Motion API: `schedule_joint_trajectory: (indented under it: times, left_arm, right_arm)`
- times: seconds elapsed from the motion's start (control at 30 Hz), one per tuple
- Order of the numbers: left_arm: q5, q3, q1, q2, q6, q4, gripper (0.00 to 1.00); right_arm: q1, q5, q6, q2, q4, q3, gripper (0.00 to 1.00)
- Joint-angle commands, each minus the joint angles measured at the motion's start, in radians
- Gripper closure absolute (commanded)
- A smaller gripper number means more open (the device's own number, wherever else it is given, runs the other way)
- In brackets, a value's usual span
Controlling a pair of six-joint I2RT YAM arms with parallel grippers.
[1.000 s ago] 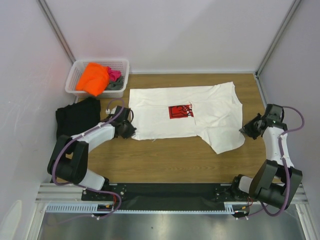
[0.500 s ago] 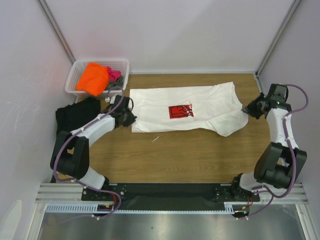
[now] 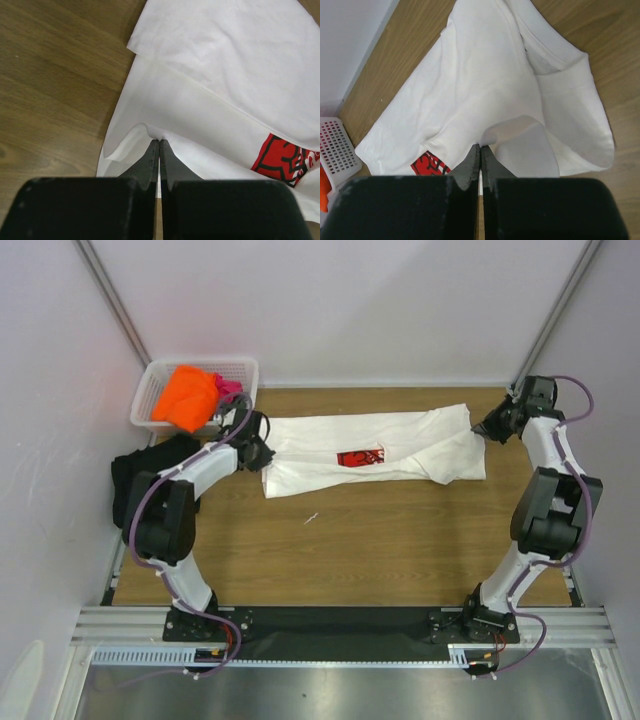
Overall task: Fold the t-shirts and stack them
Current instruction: Fold the tshirt
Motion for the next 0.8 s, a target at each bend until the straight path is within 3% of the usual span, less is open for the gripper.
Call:
schedule_joint_trajectory:
  times: [0.0, 0.43, 0.57, 0.7, 0.77]
  left_arm:
    - [-0.018, 0.064, 0.013, 0.036, 0.028, 0.003, 1.0]
    - [-0.011, 0.118, 0.013, 0.088, 0.102, 0.013, 0.99]
    - [0.002, 0.124, 0.011, 0.093, 0.108, -0.007, 0.92]
    - [0.047, 0.029, 0.01, 0.059, 0.131, 0.041, 0.88]
    - [0.068, -0.003, 0.008, 0.041, 0.143, 0.059, 0.78]
  right_arm:
    - [0.018, -0.011, -0.011, 0.055, 0.041, 0.09, 1.0]
    - [0.031, -0.034, -0.008, 0.205, 0.02, 0.227, 1.0]
    - [0.036, -0.031, -0.014, 0.211, 0.012, 0.229, 1.0]
    - [0.038, -0.029, -0.02, 0.211, 0.003, 0.218, 1.0]
    - [0.039, -0.029, -0.025, 0.204, 0.004, 0.21, 1.0]
